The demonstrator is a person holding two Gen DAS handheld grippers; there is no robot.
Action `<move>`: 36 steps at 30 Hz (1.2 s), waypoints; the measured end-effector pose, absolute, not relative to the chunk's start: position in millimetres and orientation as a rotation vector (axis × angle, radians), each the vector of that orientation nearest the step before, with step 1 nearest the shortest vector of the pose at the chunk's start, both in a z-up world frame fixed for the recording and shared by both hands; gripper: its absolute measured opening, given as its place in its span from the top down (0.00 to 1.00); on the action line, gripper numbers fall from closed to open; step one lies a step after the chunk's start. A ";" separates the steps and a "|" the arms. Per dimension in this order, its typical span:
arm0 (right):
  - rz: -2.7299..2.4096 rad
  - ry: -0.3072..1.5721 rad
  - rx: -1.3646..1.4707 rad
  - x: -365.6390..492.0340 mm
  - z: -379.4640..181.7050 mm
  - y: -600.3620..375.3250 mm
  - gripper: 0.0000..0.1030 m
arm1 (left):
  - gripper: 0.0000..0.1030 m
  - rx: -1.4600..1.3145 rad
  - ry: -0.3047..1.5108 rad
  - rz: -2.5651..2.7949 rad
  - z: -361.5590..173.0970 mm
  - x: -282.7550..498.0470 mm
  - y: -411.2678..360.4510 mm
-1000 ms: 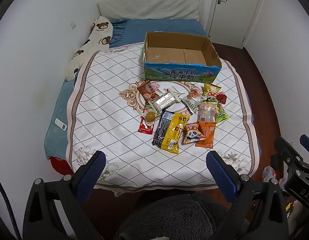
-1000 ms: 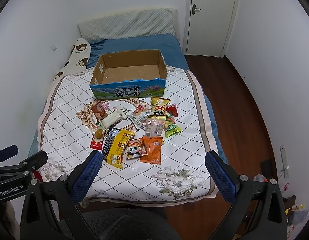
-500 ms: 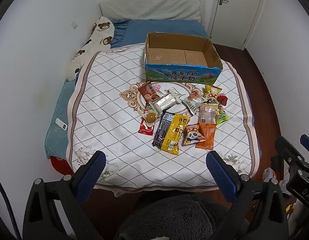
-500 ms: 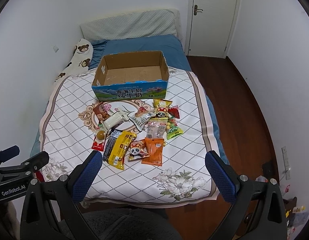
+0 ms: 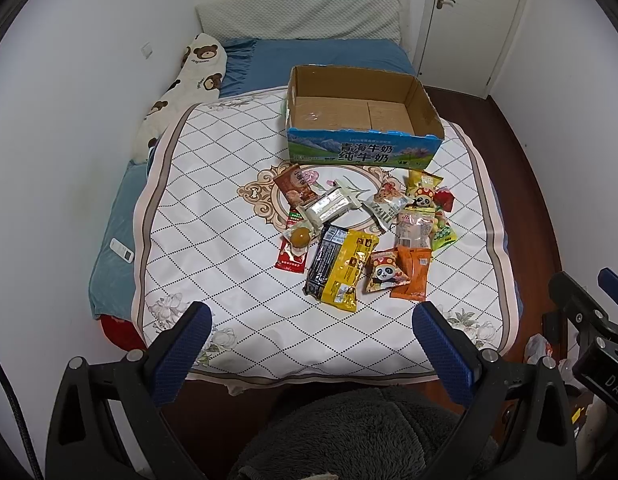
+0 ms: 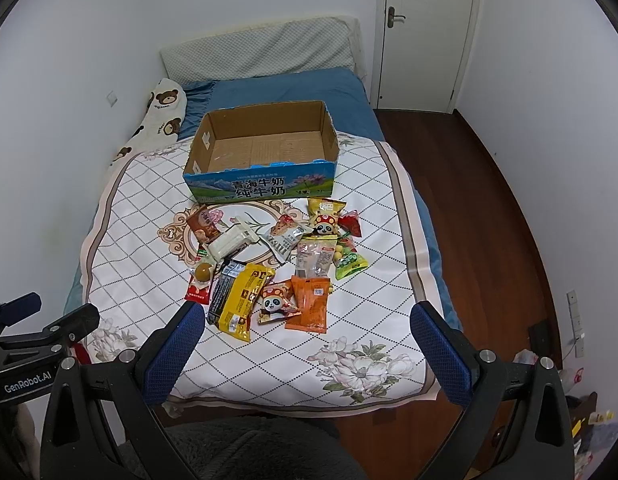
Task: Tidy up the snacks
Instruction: 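Grasp the yellow-black bag with the left gripper while the right grasps the orange bag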
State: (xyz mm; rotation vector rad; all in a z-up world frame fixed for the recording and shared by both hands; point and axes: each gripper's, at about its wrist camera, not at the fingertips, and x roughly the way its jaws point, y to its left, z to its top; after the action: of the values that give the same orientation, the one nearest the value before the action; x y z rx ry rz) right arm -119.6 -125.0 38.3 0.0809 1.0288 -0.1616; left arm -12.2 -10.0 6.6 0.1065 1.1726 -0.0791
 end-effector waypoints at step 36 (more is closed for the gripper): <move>-0.132 1.472 0.351 21.1 -281.0 -178.7 0.28 | 0.00 0.480 1.672 -0.243 -343.4 153.3 -79.4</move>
State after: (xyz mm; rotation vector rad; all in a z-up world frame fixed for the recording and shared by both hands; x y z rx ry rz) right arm 21.1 -178.7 -281.0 0.3505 1.4720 -0.1316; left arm 153.3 -79.4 -343.4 0.4803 1.6721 -0.2428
